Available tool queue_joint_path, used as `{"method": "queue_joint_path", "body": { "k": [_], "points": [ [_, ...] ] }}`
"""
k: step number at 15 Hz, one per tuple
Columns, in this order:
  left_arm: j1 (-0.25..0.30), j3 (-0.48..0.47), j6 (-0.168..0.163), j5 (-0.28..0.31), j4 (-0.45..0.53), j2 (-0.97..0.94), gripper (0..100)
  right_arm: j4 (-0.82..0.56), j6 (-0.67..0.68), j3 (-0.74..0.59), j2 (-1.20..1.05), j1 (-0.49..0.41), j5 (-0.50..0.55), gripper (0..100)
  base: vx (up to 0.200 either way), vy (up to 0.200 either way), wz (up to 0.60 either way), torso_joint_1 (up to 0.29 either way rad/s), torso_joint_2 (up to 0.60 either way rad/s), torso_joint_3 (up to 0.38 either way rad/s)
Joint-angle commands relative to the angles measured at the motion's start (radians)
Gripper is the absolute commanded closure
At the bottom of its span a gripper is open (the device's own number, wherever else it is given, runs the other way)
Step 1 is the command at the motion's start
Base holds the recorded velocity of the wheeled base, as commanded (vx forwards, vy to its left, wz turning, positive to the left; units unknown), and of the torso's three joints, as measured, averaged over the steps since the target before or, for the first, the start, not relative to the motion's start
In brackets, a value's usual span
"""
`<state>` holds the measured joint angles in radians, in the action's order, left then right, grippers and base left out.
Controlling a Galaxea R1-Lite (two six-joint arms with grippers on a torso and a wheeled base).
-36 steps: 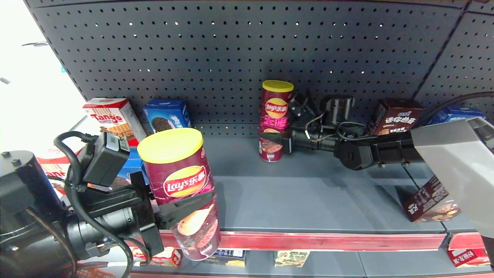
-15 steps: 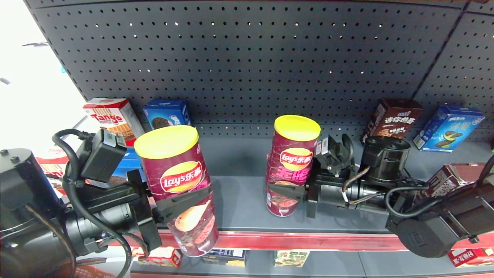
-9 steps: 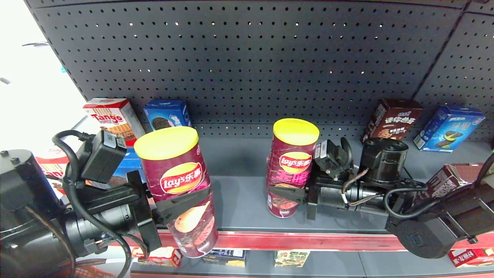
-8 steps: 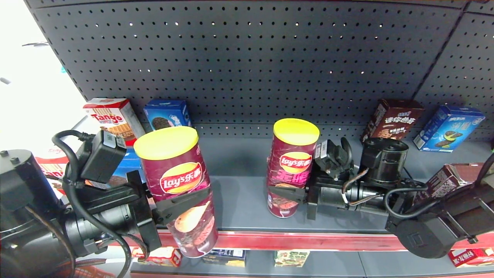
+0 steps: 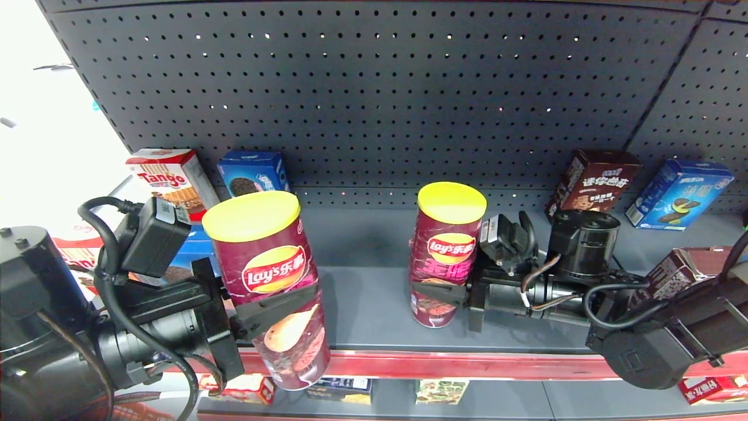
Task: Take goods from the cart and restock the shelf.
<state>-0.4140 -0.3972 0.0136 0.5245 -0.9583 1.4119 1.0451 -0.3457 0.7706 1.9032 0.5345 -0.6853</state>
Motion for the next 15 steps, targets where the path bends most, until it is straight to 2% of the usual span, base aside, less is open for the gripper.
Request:
{"method": "queue_joint_path", "body": {
  "k": [1, 2, 3, 15],
  "points": [
    [0.000, 0.000, 0.000, 0.000, 0.000, 0.002, 100, 0.001, -0.002, -0.011, 0.002, -0.002, 0.000, 100, 0.000, 0.000, 0.00, 0.000, 0.00, 0.000],
    [0.000, 0.000, 0.000, 0.000, 0.000, 0.002, 100, 0.001, -0.002, -0.019, -0.001, -0.001, 0.000, 100, 0.000, 0.000, 0.00, 0.000, 0.00, 0.000],
    [0.000, 0.000, 0.000, 0.000, 0.000, 0.002, 100, 0.003, -0.002, -0.027, -0.003, 0.001, 0.000, 0, 0.000, 0.000, 0.00, 0.000, 0.00, 0.000],
    [0.000, -0.002, 0.000, 0.000, -0.002, 0.002, 100, 0.001, -0.002, -0.133, -0.119, -0.025, 0.029, 0, 0.000, 0.000, 0.00, 0.000, 0.00, 0.000]
  ]
}}
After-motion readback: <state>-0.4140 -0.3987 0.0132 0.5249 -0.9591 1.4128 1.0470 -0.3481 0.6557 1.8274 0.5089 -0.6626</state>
